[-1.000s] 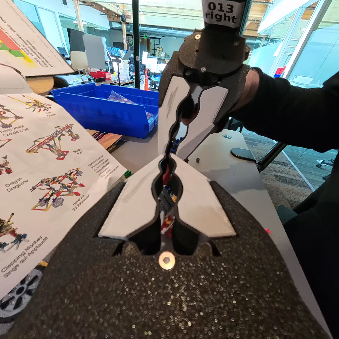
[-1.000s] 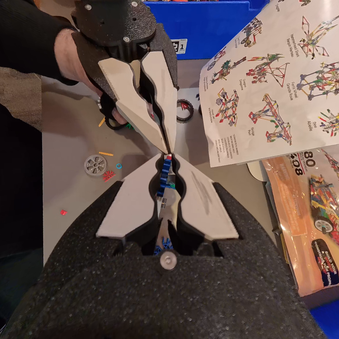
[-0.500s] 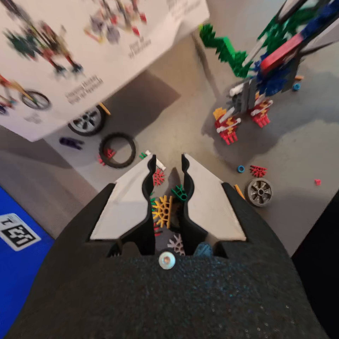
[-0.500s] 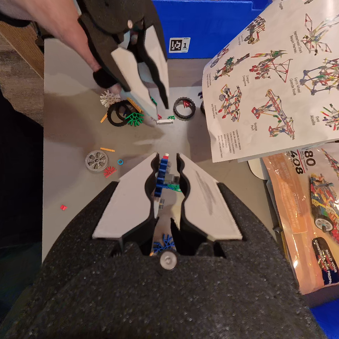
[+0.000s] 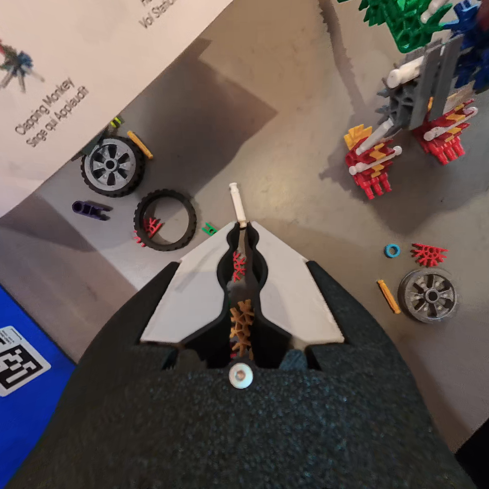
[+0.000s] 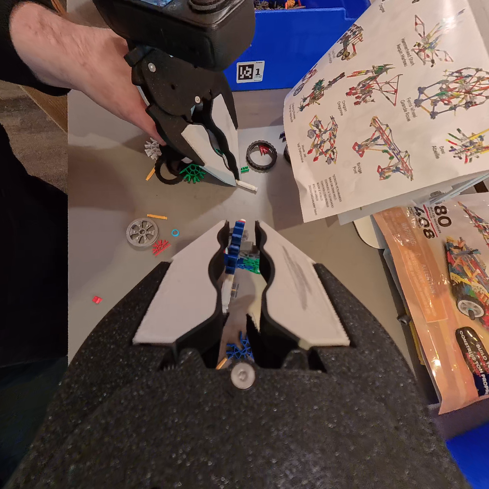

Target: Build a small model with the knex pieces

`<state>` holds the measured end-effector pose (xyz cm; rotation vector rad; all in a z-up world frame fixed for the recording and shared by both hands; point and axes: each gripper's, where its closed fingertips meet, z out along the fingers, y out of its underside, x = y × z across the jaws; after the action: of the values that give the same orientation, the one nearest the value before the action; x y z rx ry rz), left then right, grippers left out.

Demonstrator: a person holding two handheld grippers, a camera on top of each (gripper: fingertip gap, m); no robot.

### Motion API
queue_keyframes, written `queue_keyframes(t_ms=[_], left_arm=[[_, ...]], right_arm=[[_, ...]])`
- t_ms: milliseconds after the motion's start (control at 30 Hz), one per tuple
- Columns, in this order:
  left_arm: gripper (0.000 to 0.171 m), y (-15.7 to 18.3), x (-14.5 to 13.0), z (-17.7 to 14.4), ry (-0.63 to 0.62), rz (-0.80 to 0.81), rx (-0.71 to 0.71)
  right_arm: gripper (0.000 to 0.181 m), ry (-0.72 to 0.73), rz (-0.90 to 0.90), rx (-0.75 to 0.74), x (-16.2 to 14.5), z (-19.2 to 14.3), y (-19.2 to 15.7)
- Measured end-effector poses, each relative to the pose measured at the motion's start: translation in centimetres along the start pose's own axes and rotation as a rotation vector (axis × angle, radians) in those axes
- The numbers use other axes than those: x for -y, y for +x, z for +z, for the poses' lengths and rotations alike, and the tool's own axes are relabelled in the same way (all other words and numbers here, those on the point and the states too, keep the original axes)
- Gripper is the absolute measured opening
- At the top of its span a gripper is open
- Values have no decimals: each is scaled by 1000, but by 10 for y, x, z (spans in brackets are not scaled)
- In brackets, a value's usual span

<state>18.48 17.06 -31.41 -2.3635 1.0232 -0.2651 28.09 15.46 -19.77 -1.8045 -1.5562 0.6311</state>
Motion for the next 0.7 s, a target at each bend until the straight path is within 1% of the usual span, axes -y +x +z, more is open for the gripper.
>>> queue_keyframes(t_ms=[100, 167, 233, 333, 400, 467, 567, 700], left_arm=[[3, 8, 2, 0, 6, 72, -35], [3, 20, 4, -2, 30, 122, -93], [4, 19, 3, -2, 15, 156, -78], [18, 18, 2, 0, 7, 164, -72], [19, 18, 4, 1, 13, 155, -73], [16, 18, 7, 3, 18, 157, -65], [4, 19, 11, 7, 29, 155, -56], [3, 19, 15, 9, 50, 188, -64]], right_arm=[[19, 9, 7, 1, 0, -4, 0], [19, 6, 3, 3, 0, -5, 0], [20, 5, -5, 6, 0, -5, -2], [20, 1, -10, 5, 0, -5, -3], [20, 2, -10, -1, 1, -6, -2], [20, 9, -6, -2, 3, -8, -2], [19, 13, 1, -6, 3, -11, -2], [20, 6, 9, -19, 1, -13, -1]])
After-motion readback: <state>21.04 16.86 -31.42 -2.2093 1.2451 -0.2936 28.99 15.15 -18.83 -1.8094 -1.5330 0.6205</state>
